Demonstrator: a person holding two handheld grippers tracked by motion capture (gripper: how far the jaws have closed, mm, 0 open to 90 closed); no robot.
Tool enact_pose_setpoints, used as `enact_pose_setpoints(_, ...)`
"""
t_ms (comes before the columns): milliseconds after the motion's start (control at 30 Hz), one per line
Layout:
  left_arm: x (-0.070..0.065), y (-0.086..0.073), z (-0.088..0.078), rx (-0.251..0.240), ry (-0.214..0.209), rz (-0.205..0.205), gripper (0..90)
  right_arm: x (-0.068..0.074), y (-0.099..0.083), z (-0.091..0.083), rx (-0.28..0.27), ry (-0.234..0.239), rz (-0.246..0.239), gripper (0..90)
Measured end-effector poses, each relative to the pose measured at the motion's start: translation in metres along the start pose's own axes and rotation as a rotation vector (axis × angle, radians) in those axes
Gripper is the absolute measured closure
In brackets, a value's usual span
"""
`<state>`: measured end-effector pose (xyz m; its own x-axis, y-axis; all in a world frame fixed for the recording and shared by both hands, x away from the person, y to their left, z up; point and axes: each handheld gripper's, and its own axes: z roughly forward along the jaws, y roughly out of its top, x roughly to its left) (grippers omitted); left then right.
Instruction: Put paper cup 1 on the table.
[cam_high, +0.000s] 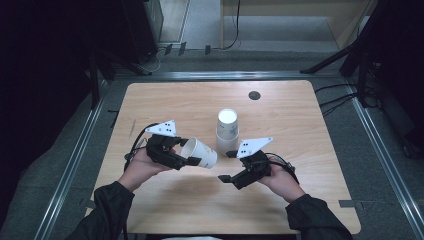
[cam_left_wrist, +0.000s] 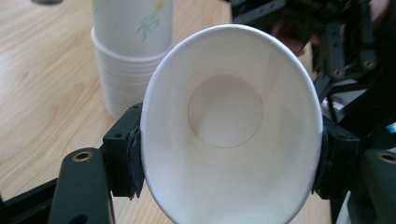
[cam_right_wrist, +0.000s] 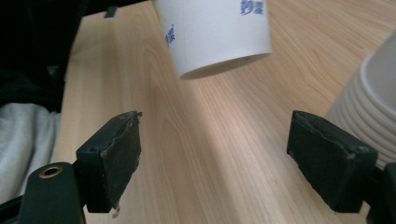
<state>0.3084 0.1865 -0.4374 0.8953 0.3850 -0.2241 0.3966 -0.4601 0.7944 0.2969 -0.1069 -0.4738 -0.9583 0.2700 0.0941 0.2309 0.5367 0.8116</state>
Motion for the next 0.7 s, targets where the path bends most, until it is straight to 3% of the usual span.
enact_pose_setpoints(367,0.025,-0.012,-0.002,0.093,0.107,-0.042,27.5,-0.01,-0.007,-0.007,0.013,-0.08,0.059,18.1)
enact_pose_setpoints(400,0.025,-0.012,-0.002,0.093,0.107,-0.042,27.5,-0.01,-0.007,-0.007,0.013,-0.08,0.059,18.1)
enact_pose_setpoints(567,0.039,-0.02,-0.015,0.125,0.188,-0.054,27.1,-0.014,-0.01,-0.008,0.01,-0.079,0.06,19.1)
enact_pose_setpoints(700,0.046,-0.026,-0.023,0.13,0.219,-0.078,27.1,-0.016,-0.011,-0.009,0.011,-0.083,0.044,19.1)
